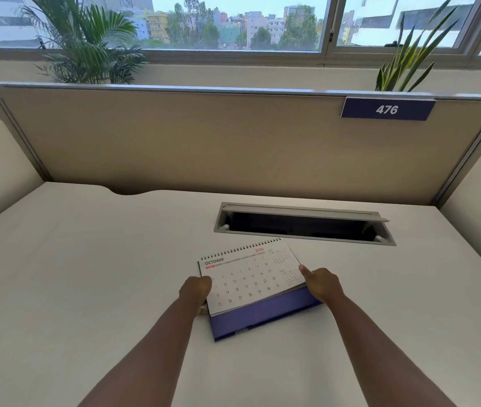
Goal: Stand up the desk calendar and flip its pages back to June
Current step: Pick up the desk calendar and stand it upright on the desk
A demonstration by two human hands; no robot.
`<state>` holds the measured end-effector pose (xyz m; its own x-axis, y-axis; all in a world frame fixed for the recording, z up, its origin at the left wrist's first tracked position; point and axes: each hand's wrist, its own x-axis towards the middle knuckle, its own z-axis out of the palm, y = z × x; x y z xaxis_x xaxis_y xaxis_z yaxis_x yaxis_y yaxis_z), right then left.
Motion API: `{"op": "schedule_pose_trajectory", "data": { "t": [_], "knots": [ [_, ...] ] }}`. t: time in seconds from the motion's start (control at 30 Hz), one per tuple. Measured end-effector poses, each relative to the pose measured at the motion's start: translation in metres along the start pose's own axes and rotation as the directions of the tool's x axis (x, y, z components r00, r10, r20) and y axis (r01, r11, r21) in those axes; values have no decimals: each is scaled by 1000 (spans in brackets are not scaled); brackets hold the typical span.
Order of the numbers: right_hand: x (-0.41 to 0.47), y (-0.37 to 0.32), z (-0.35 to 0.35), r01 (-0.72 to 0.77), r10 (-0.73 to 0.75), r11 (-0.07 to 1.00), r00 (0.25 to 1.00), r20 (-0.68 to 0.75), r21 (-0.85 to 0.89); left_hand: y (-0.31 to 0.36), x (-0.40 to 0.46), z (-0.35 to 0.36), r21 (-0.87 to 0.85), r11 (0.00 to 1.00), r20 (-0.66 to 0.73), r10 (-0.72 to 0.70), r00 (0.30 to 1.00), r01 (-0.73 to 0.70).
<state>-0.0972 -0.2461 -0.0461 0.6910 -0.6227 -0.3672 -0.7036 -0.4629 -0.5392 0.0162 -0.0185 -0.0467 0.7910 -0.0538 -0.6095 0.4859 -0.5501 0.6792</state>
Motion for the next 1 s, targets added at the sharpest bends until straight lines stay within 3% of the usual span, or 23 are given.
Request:
{"op": "schedule_pose_trajectory", "data": {
  "t": [0.17,0.27,0.4,0.6,0.73,1.0],
  "knots": [
    [2,-5,3,-64,70,991,996,-48,117,-3,-3,6,24,1000,4,4,1000,-4],
    [2,-4,3,-120,120,977,993,11,177,-8,-1,4,-30,999,-5,34,999,-34],
    [-6,5,-6,-175,135,909,982,130,379,-12,-8,-4,-209,977,56,53,997,-40],
    [-23,12,-23,-144,49,740,986,161,657,-6,-32,-11,-484,864,92,205,974,-136],
    [-39,13,-43,-123,-41,646,980,194,754,4,-53,-17,-524,827,150,326,933,-205],
    [-73,20,-68,-14,-166,606,976,143,795,19,-88,-22,-511,808,171,429,887,-292]
  ]
}}
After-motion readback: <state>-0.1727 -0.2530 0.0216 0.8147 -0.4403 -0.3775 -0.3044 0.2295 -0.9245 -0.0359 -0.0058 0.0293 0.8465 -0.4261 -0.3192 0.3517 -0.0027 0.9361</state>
